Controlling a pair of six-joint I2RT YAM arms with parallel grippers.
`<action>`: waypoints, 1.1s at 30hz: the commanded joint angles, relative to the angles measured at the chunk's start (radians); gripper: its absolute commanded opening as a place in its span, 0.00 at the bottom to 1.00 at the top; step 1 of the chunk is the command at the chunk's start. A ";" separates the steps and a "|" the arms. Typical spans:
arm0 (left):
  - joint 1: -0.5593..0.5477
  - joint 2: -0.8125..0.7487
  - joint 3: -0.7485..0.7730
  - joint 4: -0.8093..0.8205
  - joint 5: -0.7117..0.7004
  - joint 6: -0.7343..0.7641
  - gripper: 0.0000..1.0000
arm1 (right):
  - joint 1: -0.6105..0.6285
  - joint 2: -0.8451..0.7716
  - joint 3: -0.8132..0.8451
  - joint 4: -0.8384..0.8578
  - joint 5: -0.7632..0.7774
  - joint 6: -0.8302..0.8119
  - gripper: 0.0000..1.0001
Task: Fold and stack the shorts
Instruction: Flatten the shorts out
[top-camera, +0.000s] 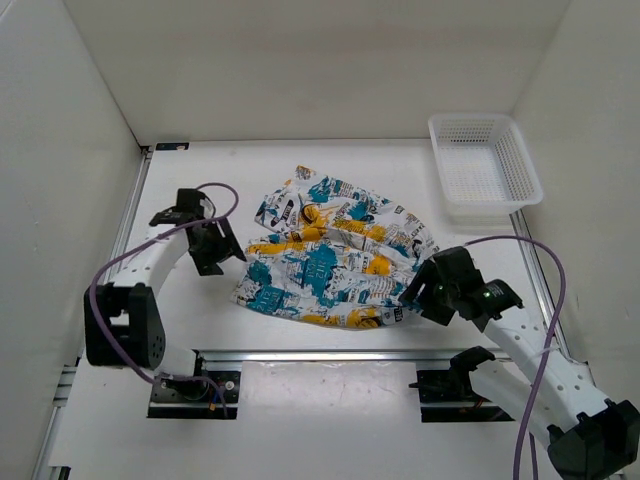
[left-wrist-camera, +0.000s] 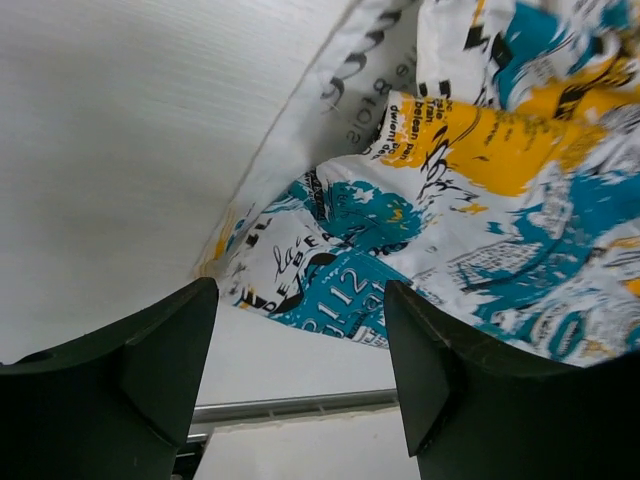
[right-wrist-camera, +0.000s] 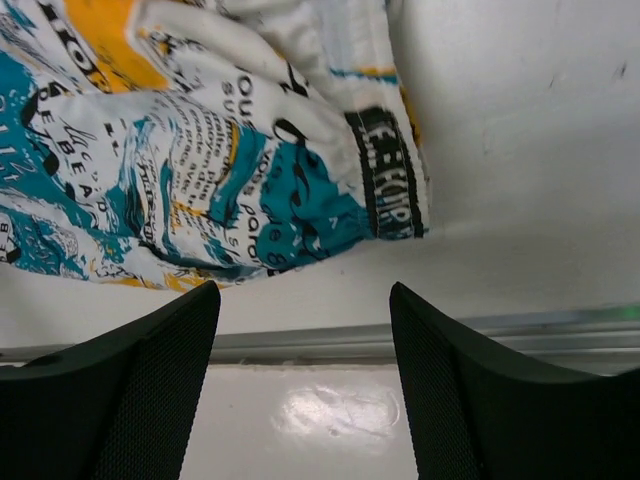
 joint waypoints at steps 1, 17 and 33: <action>-0.103 0.070 -0.011 0.039 -0.042 -0.020 0.78 | 0.000 -0.024 -0.023 0.028 -0.088 0.154 0.72; -0.266 0.309 0.055 0.079 -0.178 -0.091 0.78 | -0.085 0.097 -0.105 0.154 -0.119 0.260 0.57; -0.266 0.339 0.064 0.088 -0.188 -0.091 0.10 | -0.148 0.143 -0.095 0.197 -0.090 0.145 0.04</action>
